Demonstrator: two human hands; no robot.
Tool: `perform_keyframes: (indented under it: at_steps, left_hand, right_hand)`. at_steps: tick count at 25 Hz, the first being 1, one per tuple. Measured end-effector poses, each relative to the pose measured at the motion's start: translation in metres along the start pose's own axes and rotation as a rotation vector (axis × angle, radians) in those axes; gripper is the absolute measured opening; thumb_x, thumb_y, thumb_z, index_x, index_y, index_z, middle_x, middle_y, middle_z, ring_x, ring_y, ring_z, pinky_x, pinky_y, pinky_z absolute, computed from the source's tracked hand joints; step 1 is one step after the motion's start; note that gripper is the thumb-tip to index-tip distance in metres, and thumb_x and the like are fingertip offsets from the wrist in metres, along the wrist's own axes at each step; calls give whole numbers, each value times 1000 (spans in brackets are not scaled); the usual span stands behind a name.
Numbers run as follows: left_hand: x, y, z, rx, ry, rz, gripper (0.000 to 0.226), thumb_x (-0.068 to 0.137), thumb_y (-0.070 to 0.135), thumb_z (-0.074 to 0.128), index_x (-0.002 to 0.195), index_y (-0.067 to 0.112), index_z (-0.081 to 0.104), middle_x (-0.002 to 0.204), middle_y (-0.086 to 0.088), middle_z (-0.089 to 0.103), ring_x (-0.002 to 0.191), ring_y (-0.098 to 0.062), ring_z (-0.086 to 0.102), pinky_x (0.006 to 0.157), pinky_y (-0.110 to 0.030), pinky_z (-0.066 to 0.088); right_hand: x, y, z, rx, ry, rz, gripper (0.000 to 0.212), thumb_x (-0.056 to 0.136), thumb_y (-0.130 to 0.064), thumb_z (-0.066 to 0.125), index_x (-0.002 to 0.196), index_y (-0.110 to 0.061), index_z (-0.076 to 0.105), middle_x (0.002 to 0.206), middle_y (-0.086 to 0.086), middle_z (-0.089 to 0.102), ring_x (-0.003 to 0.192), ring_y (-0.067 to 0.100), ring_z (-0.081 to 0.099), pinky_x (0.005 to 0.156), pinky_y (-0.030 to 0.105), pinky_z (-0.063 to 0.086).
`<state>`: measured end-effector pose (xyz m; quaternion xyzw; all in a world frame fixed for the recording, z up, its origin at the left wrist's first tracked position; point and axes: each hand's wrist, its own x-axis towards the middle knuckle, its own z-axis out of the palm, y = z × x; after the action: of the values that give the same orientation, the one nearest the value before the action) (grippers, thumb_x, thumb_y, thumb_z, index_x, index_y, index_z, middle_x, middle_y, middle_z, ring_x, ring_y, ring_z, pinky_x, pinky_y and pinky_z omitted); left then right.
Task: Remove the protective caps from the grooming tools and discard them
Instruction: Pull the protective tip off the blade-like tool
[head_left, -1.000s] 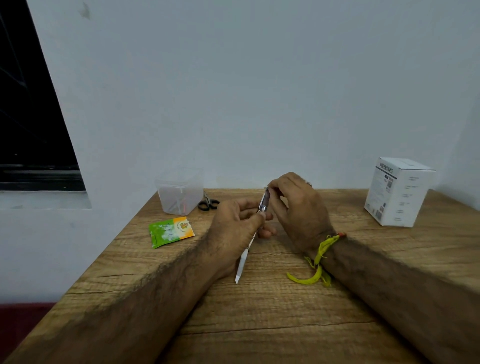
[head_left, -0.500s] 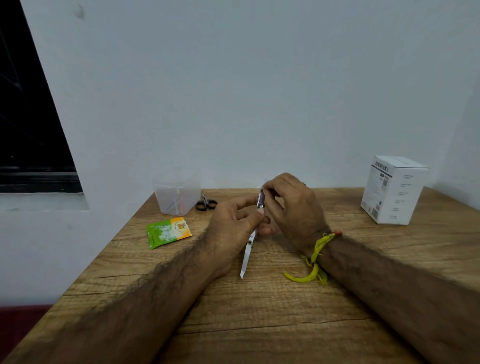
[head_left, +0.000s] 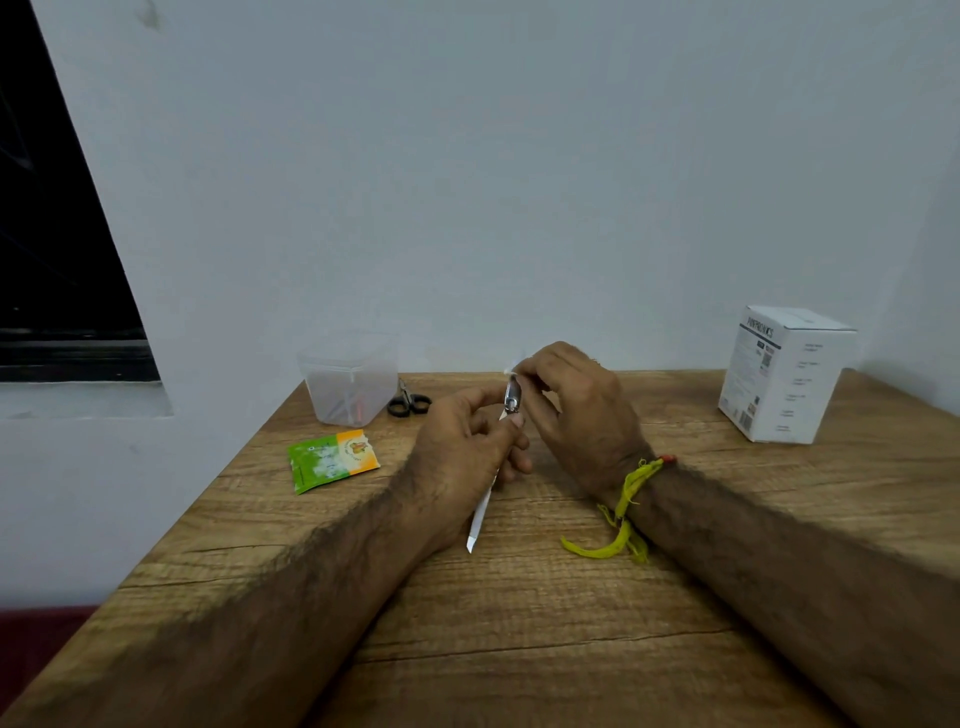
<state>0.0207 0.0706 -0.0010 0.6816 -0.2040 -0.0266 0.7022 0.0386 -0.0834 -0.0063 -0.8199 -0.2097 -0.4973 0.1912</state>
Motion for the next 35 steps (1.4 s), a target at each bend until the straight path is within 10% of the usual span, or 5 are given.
perform_keyframes:
  at_steps: [35]
  left_hand:
    - [1,3,-1,-268,-2,-74,40,93,-15,55,130,0,56,101,-19,75,80,-23,76,68,-25,61]
  right_hand:
    - [-1,0,-6,63,-48,-24,7,92,-6,64,91,-7,70,87,2,64,78,18,61,71,39,53]
